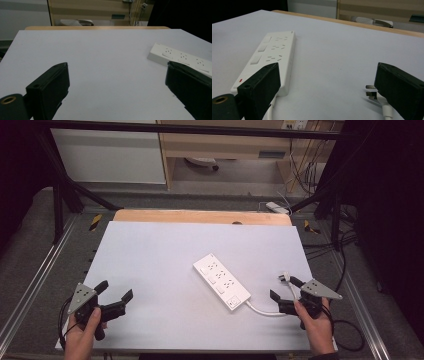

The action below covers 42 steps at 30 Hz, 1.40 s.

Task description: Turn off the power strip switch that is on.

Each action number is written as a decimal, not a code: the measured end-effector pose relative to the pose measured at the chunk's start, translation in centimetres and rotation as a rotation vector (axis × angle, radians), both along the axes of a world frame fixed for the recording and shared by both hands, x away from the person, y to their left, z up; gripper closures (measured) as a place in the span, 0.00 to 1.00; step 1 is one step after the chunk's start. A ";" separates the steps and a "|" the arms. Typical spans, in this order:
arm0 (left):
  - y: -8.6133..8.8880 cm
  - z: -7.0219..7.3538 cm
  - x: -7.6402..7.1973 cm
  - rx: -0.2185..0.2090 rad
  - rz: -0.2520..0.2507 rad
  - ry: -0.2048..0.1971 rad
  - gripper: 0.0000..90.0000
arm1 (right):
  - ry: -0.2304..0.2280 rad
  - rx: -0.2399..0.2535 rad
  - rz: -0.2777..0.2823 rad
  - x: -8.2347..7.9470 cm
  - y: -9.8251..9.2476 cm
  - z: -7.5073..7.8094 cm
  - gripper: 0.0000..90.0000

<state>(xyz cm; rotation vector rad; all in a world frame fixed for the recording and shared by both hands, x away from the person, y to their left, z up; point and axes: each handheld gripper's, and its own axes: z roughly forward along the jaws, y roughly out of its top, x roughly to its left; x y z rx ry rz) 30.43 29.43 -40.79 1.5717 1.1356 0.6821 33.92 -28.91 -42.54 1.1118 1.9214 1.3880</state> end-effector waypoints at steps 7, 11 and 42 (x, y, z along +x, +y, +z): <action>-0.1 -0.2 0.1 0.002 -0.016 0.015 0.06 | 0.015 0.009 0.004 0.0 0.2 0.0 0.05; -0.1 -0.2 0.1 -0.001 -0.014 0.018 0.06 | 0.031 0.024 0.001 -0.1 0.1 0.2 0.05; -0.6 -0.3 0.1 0.025 -0.039 0.027 0.06 | 0.029 0.092 0.000 -1.5 1.2 3.5 0.03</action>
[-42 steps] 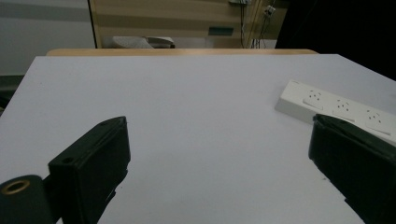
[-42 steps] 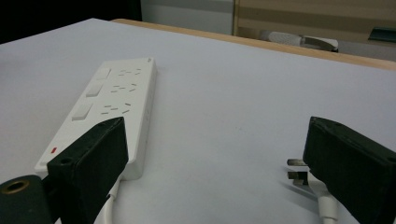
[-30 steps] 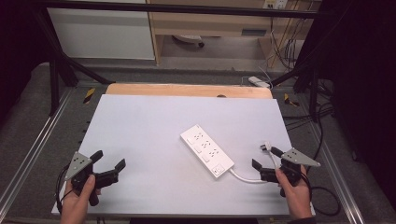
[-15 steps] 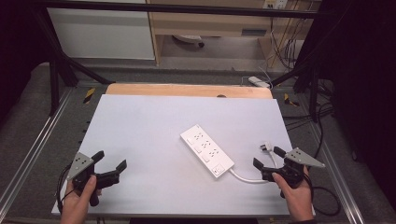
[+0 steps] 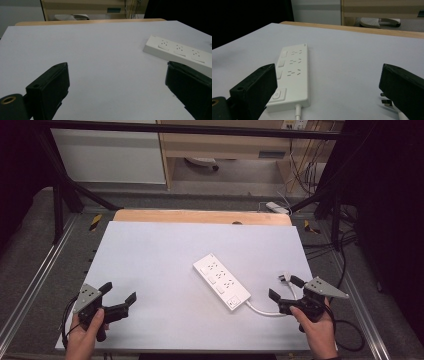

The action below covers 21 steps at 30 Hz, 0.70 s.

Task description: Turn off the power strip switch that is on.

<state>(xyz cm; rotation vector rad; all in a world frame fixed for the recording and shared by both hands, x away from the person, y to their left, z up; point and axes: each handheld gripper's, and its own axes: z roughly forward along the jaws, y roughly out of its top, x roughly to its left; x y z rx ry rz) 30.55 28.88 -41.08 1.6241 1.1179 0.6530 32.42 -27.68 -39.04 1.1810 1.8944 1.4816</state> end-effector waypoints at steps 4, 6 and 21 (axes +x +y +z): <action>-0.1 0.0 0.0 0.006 -0.005 0.004 0.06 | -0.004 -0.006 0.001 0.1 0.1 1.0 0.03; -0.1 0.0 0.0 0.007 -0.004 0.002 0.06 | 0.002 -0.005 -0.008 0.5 0.3 1.6 0.03; -0.2 -0.1 0.0 0.012 -0.008 0.015 0.06 | 0.009 -0.040 0.059 2.7 3.4 3.9 0.05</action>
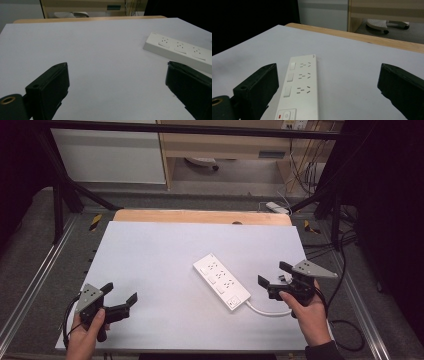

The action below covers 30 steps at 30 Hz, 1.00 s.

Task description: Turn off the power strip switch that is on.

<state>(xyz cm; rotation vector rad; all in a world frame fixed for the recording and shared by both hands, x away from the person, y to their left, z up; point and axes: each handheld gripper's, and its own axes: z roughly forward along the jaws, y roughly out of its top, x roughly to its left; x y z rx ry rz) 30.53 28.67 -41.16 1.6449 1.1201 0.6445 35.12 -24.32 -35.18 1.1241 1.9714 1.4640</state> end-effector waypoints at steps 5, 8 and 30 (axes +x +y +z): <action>-0.1 0.0 0.0 0.002 -0.004 0.000 0.06 | 0.005 -0.015 0.029 0.6 0.8 0.8 0.06; -0.2 0.0 0.0 0.012 -0.009 0.004 0.06 | 0.010 -0.013 0.035 1.0 1.2 1.3 0.06; -0.2 -0.2 0.1 0.021 -0.013 0.015 0.06 | -0.009 -0.052 0.089 3.4 4.1 4.2 0.06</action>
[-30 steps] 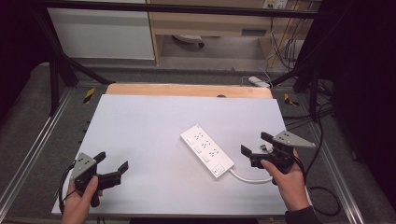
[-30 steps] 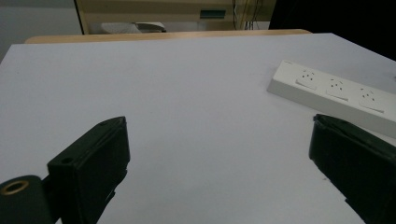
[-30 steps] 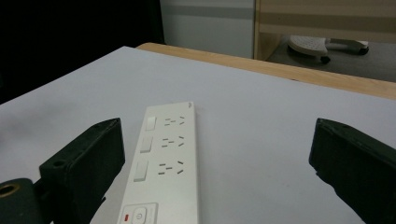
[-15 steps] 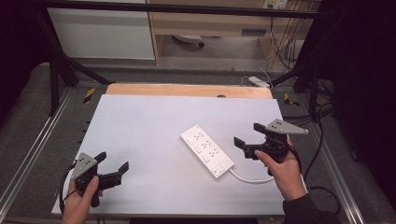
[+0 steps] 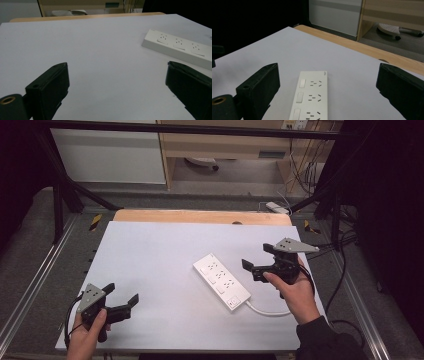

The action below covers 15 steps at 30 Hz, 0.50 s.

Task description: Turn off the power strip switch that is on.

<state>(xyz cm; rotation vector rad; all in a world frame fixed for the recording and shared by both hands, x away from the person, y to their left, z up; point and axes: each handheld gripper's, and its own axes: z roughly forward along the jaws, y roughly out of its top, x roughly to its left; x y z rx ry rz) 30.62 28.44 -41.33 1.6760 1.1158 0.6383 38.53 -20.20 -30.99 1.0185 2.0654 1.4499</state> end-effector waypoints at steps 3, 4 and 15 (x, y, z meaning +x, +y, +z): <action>-0.1 0.0 0.0 -0.002 -0.002 -0.003 0.06 | 0.003 0.005 0.003 0.3 0.3 0.2 0.07; -0.1 0.0 0.0 0.000 -0.002 -0.004 0.06 | 0.005 0.004 0.005 0.4 0.4 0.3 0.07; -0.2 -0.1 0.0 0.014 -0.010 0.003 0.06 | 0.007 0.005 0.018 0.9 1.3 0.7 0.07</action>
